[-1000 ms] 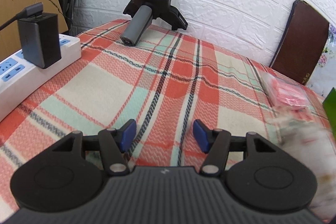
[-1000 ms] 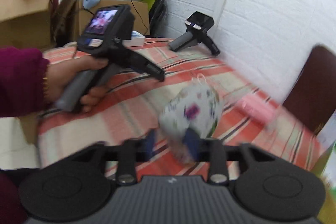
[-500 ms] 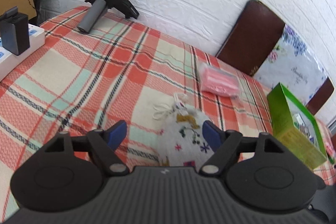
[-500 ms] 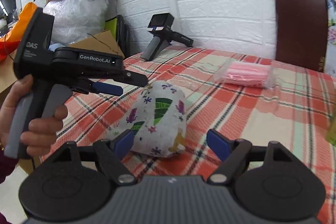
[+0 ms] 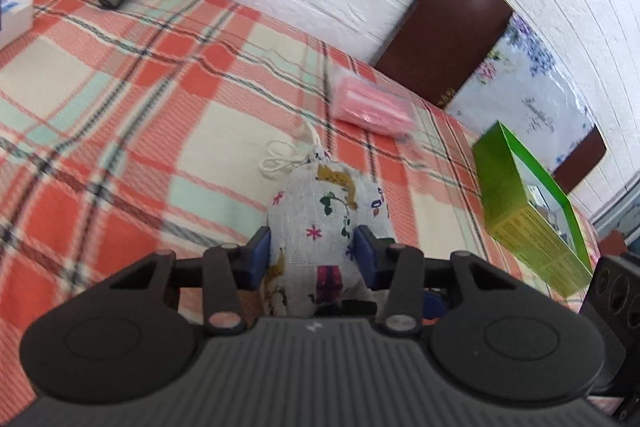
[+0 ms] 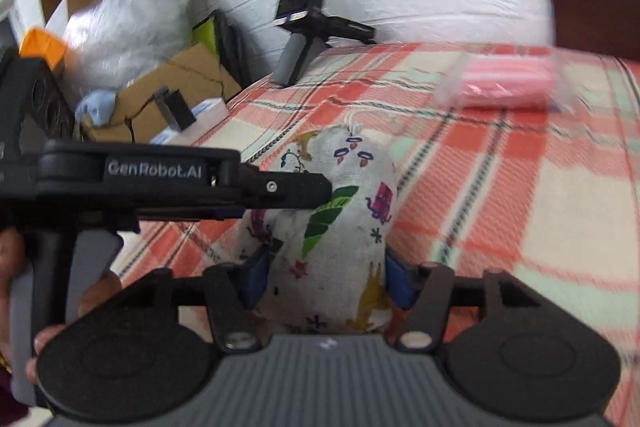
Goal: Organize objects
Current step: 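Close the left gripper on the pouch and lift it, then carry the pouch into the green box and open the left gripper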
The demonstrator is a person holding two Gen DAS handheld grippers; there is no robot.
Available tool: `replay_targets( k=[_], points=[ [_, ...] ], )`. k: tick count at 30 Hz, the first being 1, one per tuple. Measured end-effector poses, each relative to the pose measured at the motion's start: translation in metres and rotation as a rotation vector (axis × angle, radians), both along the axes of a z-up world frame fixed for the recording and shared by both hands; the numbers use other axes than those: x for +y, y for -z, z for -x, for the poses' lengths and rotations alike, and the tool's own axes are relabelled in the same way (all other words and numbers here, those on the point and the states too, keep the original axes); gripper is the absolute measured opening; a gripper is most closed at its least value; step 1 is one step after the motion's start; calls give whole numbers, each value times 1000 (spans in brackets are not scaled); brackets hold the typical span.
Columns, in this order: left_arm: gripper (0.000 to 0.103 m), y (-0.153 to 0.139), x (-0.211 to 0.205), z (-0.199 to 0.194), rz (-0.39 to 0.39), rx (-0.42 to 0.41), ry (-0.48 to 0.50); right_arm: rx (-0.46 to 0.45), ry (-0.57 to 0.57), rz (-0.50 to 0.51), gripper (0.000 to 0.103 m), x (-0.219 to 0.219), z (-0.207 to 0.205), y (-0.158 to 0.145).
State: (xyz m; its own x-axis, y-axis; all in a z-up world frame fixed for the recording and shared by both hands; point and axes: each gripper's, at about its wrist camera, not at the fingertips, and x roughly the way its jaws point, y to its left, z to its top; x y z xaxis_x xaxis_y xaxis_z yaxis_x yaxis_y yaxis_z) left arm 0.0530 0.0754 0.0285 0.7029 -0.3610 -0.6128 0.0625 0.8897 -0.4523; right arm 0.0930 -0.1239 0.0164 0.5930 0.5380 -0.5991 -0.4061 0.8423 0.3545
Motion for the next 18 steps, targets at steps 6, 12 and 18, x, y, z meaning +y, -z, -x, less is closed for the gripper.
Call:
replay_targets(
  k=[6,12,18],
  points=[
    [47,0,-67,13,17,14,156,-13,136,17,54,-58,48,-2],
    [47,-7,-148,14,-50,-9,336,-32,320,36,53,-113,86,-3],
    [46,-6,-217,10,-60,-15,499,-52,496,52,51,-162,115,1]
  ],
)
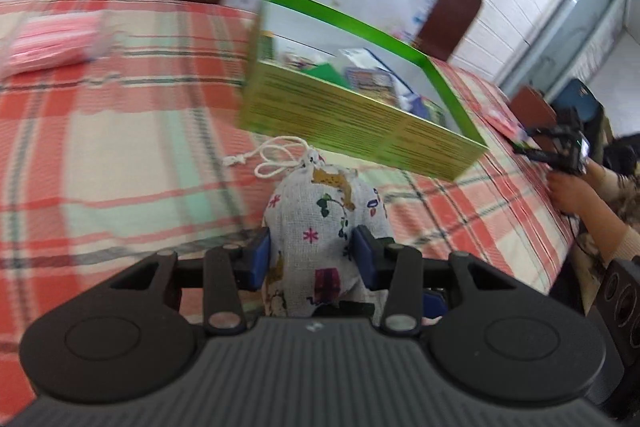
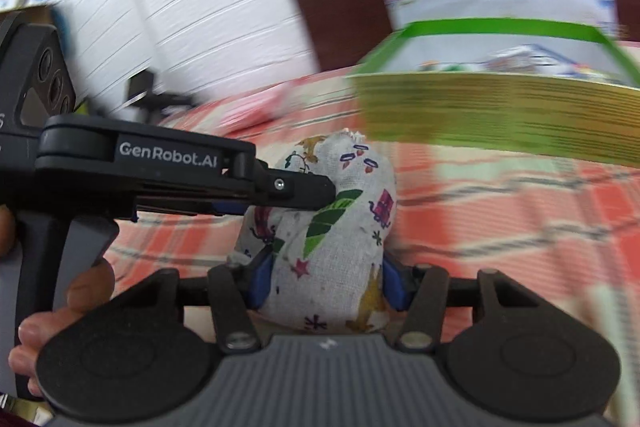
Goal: Organize objects
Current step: 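Carry the pouch into the green box and open the left gripper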
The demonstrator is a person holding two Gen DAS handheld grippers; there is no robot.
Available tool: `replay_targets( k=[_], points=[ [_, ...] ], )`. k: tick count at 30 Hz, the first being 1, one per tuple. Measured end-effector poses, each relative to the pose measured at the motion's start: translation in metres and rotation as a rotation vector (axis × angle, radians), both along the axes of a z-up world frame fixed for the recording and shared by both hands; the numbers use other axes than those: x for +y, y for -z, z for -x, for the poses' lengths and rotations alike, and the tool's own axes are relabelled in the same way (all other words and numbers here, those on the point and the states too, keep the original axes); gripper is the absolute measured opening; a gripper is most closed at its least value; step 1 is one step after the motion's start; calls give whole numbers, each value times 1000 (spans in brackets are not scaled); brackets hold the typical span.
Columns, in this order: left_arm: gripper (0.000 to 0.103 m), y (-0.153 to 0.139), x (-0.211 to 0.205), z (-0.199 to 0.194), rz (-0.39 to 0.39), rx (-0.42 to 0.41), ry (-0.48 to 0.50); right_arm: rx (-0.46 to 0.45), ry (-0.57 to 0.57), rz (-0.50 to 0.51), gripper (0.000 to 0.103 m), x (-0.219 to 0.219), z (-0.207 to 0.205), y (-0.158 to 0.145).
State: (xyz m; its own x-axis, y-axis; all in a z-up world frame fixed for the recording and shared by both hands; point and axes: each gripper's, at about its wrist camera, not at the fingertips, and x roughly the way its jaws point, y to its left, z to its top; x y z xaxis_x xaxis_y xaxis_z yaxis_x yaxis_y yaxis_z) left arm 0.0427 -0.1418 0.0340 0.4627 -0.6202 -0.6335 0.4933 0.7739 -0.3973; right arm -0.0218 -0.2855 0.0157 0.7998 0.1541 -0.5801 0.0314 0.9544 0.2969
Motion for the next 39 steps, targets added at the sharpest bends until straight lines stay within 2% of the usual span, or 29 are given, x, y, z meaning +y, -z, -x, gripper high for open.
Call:
replay_targets(
  k=[6,10,11,13,16,19,22,28,29,31,32,33,35,37,39],
  points=[
    [45,2,-52,11,-15,-31,112,-16,123,-7,51,-36,23,5],
    [45,6,-63,12,-46,-47,123,-11,135,-75,51,-53,23,16],
    [45,2,-63,11,-52,-42,117,-17,128,-61,51,-51,20,14],
    [45,-12,-62,8,-38,-46,105,-53,103,-16,49,-51,23,7],
    [45,-45,-60,-1,-9,-147,92,-152,93,-3,48,-54,10,-17],
    [45,-75,-66,-22,4,-233,74,-239,96,9,48,-63,-19,-41],
    [45,-93,-76,-52,9,-265,42,-294,109,22,48,-75,-54,-55],
    [45,-86,-107,-116,-89,-287,-7,-270,134,22,49,-99,-130,-45],
    [49,-79,-113,-126,-128,-299,-23,-255,143,46,51,-99,-142,-39],
    [53,-63,-124,-142,-269,-329,-94,-185,163,128,66,-102,-168,-24],
    [52,-55,-128,-149,-324,-329,-115,-154,186,162,66,-102,-177,-18],
    [52,-49,-129,-153,-347,-316,-121,-158,190,162,66,-103,-179,-16],
    [53,-43,-123,-153,-338,-297,-129,-173,186,147,68,-104,-176,-17],
    [54,-41,-120,-147,-340,-320,-135,-191,197,163,74,-102,-169,-18],
    [54,-43,-116,-139,-342,-325,-141,-189,212,164,74,-101,-161,-20]
  ],
)
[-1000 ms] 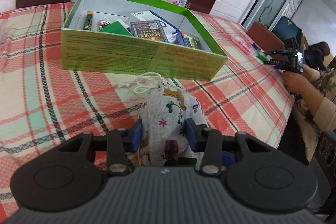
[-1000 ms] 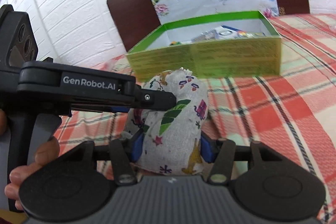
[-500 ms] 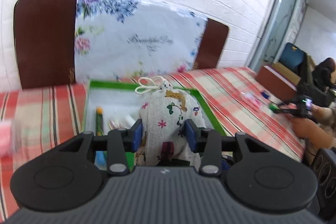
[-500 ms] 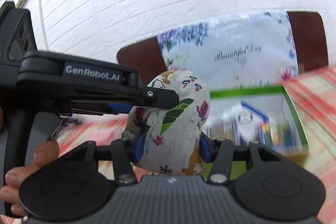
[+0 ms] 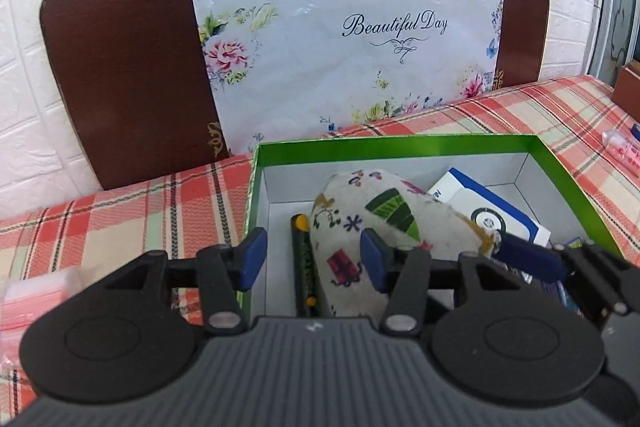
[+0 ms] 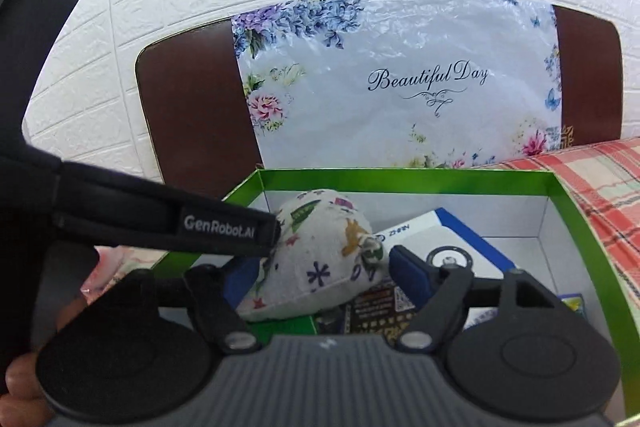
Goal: Organize objects
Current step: 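Carry the pouch into the green box and open the left gripper, then withdraw the open left gripper up and away from the green box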
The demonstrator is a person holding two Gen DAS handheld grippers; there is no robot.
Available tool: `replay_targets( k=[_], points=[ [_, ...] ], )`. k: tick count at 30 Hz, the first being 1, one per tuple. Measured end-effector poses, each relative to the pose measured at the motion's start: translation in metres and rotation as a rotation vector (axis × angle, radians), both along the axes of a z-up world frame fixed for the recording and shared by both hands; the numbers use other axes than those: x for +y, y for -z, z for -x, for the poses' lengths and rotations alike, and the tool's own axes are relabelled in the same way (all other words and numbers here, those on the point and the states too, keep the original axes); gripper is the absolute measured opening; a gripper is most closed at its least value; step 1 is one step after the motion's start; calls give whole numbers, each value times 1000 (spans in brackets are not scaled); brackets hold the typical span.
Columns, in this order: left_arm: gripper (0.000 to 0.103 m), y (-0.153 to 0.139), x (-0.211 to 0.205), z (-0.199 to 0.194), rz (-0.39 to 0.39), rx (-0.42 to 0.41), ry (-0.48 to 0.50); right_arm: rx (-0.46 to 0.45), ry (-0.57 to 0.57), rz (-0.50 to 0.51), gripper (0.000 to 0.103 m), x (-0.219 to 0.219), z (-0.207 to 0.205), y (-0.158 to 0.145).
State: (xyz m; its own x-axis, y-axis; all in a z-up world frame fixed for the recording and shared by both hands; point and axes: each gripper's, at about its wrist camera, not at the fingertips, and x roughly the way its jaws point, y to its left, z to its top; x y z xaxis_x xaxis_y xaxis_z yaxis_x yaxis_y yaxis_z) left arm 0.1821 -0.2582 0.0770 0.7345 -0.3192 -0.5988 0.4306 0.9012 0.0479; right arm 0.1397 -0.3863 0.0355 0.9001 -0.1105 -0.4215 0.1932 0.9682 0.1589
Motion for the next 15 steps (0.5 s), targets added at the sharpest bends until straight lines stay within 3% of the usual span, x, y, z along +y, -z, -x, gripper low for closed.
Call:
replay_targets(
  k=[4,12,15],
  points=[
    [55,-8,9,15,33,14,-17,-27,30,-33,75,0,32,-11],
    [55,-22,35,74,17,9,-40,-74,133,-122,82,-4,122,-26],
    [55,-17,47,96,10,28,-51,-49,150,-167,84,-1,146,-26]
  ],
)
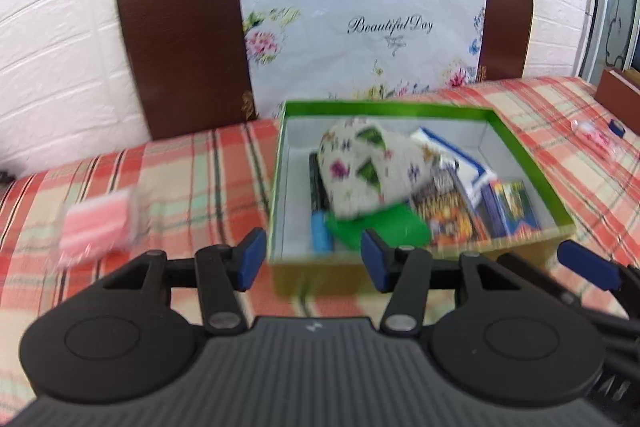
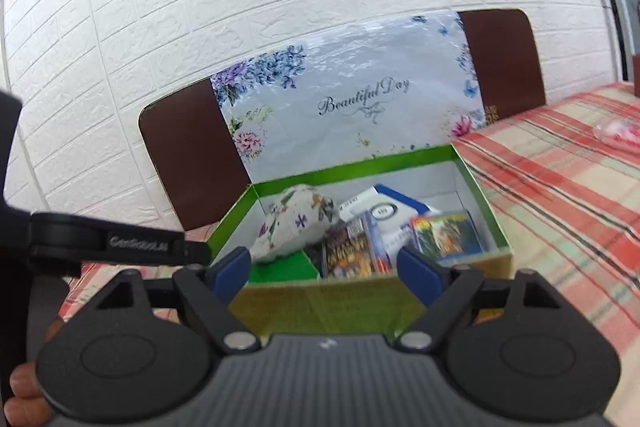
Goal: Organize objects
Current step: 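Withdraw the open left gripper up and away from the green box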
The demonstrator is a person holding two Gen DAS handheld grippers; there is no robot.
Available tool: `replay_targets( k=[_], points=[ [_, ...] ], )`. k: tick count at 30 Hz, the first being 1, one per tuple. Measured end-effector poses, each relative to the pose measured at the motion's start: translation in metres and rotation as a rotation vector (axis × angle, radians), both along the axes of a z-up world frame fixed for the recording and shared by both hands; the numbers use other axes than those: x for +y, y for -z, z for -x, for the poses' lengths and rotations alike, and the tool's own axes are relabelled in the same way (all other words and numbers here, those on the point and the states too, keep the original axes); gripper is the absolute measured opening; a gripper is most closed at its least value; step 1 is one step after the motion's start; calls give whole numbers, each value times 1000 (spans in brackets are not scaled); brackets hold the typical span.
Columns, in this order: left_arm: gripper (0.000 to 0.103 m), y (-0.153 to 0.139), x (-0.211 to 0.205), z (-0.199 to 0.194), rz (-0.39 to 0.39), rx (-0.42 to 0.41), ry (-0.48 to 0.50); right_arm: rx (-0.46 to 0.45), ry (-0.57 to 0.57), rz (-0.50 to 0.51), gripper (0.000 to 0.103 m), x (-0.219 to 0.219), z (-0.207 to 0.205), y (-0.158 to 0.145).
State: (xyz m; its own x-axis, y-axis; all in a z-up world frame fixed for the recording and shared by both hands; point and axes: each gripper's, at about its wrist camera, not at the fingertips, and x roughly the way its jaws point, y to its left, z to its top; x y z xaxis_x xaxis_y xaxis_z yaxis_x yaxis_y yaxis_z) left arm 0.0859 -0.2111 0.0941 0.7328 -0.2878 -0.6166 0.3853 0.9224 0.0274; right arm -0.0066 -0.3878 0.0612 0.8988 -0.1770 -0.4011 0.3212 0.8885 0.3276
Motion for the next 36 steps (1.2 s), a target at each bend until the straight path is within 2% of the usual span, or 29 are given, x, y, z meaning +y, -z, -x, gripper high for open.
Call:
replay_targets(
  k=[6,12,18,27,32,36],
  points=[
    [55,9,27,37,6,43,-30,47,24,-118,84,5,31,4],
    [55,19,51,69,-13,44,-44,69,-11,-135,86,28,55,0],
    [60,28,72,95,2,55,-61,88,-31,-95,88,55,76,-6],
    [61,19,84,124,17,-3,-32,74,-11,-55,88,73,99,-20],
    [68,11,86,134,11,-48,-36,72,-18,-47,88,76,100,-23],
    [69,10,86,135,13,-54,-49,58,-22,-44,88,76,100,-25]
  ],
)
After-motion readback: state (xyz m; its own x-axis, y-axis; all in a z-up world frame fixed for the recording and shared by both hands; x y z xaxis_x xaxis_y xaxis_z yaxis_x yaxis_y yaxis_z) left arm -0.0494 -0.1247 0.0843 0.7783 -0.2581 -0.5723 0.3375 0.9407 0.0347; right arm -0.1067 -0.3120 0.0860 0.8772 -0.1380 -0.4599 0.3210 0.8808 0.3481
